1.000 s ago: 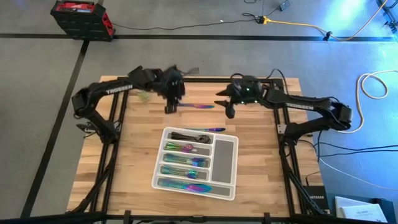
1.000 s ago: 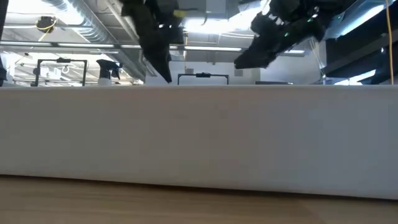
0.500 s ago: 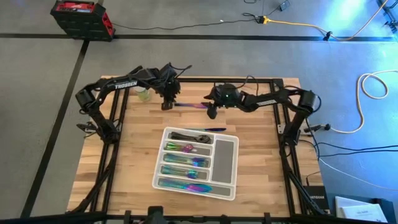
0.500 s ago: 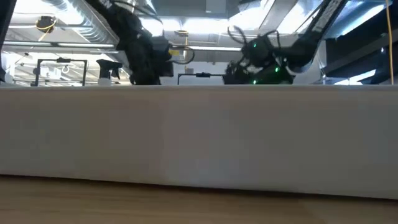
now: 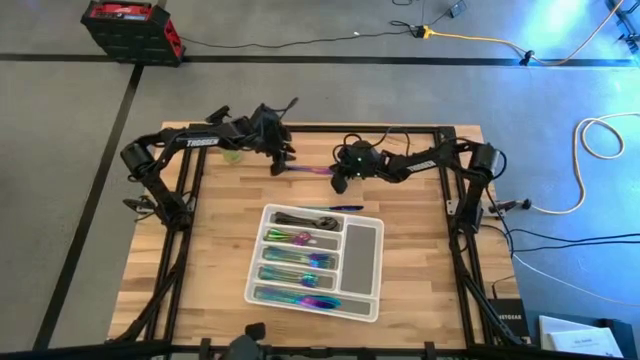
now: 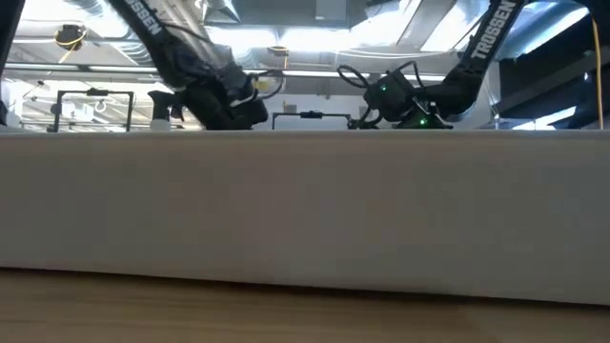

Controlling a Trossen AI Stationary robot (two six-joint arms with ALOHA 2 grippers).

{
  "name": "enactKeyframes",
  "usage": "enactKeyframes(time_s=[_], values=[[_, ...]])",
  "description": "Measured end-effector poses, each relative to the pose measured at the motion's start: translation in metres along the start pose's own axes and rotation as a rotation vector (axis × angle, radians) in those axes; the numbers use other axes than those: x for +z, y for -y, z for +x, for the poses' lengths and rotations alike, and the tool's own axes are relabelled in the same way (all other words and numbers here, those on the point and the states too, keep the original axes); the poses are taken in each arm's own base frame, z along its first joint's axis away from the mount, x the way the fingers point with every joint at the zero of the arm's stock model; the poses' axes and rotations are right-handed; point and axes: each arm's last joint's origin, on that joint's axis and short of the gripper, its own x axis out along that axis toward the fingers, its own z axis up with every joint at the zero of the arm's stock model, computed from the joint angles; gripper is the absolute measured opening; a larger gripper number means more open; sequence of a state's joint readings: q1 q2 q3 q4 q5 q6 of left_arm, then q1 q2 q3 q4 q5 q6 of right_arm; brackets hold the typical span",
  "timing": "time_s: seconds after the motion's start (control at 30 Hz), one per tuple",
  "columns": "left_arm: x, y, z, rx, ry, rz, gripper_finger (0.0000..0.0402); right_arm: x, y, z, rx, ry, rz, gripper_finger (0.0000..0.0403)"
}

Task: Sort silverware
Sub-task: Put the purple knife into the white silverware tray

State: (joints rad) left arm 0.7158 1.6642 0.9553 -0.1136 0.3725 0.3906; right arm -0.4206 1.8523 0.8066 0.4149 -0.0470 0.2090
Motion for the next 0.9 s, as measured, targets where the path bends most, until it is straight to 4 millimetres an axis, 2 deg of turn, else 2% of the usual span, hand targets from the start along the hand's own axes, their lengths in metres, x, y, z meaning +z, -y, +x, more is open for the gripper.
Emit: enactKeyframes(time_s=[0.1,0.23,0.4,0.6,0.77,0.9], values=[[-0.010,-0.010,-0.003,0.019,0.030,-0.158,0.0109,0.000,0.000,0.000,-0.015,0.004,0.025,0.0001],[-0.021,-0.022,-0.006,0.092,0.167,-0.276,0.0109,-0.006,0.001,0.000,-0.023,-0.063,0.030,0.0000],[-0.023,-0.030,-0.013,0.163,0.413,-0.344,0.0109,-0.009,0.003,-0.001,-0.042,-0.090,0.045,0.0000],[-0.036,-0.033,-0.024,0.212,0.600,-0.423,0.0109,-0.001,0.004,0.000,-0.059,-0.027,0.089,0.0000],[-0.048,-0.030,-0.025,0.205,0.612,-0.409,0.0109,-0.009,0.006,0.014,-0.058,-0.108,0.169,0.0000],[-0.054,-0.026,-0.023,0.193,0.584,-0.388,0.0109,-0.001,0.004,0.029,-0.040,-0.090,0.211,0.0000]])
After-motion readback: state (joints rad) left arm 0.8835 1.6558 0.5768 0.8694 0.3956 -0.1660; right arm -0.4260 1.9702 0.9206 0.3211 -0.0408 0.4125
